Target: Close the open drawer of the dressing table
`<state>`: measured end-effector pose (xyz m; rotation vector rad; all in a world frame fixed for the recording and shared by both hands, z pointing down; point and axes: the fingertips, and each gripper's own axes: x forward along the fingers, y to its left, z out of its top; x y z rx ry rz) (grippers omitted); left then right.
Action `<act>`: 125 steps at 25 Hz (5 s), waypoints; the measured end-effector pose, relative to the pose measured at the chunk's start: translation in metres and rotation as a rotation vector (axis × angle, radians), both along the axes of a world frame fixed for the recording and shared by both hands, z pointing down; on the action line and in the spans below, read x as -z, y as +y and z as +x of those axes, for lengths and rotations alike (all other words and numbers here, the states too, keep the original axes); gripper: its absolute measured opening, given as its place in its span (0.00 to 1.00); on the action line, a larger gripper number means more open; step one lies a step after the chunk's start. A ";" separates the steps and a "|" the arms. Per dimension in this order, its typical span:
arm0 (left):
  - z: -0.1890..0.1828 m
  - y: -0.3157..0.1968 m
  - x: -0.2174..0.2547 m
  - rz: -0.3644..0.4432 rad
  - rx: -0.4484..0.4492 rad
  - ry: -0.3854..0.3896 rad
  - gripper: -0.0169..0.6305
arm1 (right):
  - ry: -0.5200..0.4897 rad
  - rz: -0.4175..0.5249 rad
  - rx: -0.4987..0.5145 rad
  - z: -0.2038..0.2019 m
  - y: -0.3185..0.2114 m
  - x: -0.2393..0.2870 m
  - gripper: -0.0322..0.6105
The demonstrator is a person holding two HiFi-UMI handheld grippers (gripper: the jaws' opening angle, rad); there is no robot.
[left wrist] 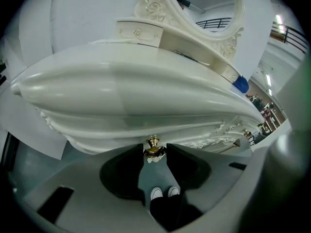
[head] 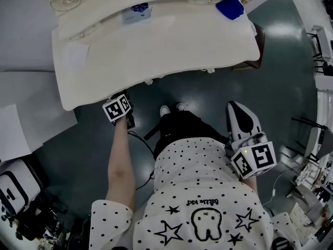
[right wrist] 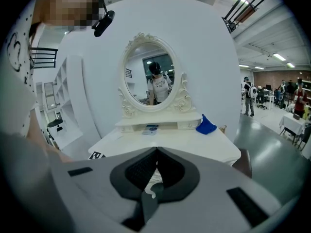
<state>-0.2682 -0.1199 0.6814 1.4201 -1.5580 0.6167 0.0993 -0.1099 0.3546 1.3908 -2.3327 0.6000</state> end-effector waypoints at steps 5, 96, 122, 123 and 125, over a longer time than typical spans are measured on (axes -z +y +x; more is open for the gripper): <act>0.004 0.019 0.001 -0.013 0.023 0.017 0.26 | -0.014 0.006 0.006 0.002 0.002 0.001 0.06; 0.211 0.128 0.400 0.925 -0.028 -0.144 0.04 | -0.311 0.214 0.224 0.030 0.033 0.044 0.06; 0.199 0.150 0.397 0.907 0.035 -0.152 0.04 | -0.311 0.191 0.297 0.011 0.047 0.043 0.06; 0.198 0.150 0.397 0.908 0.035 -0.152 0.04 | -0.311 0.191 0.296 0.011 0.047 0.043 0.06; 0.198 0.150 0.398 0.910 0.037 -0.150 0.04 | -0.310 0.192 0.295 0.011 0.047 0.044 0.06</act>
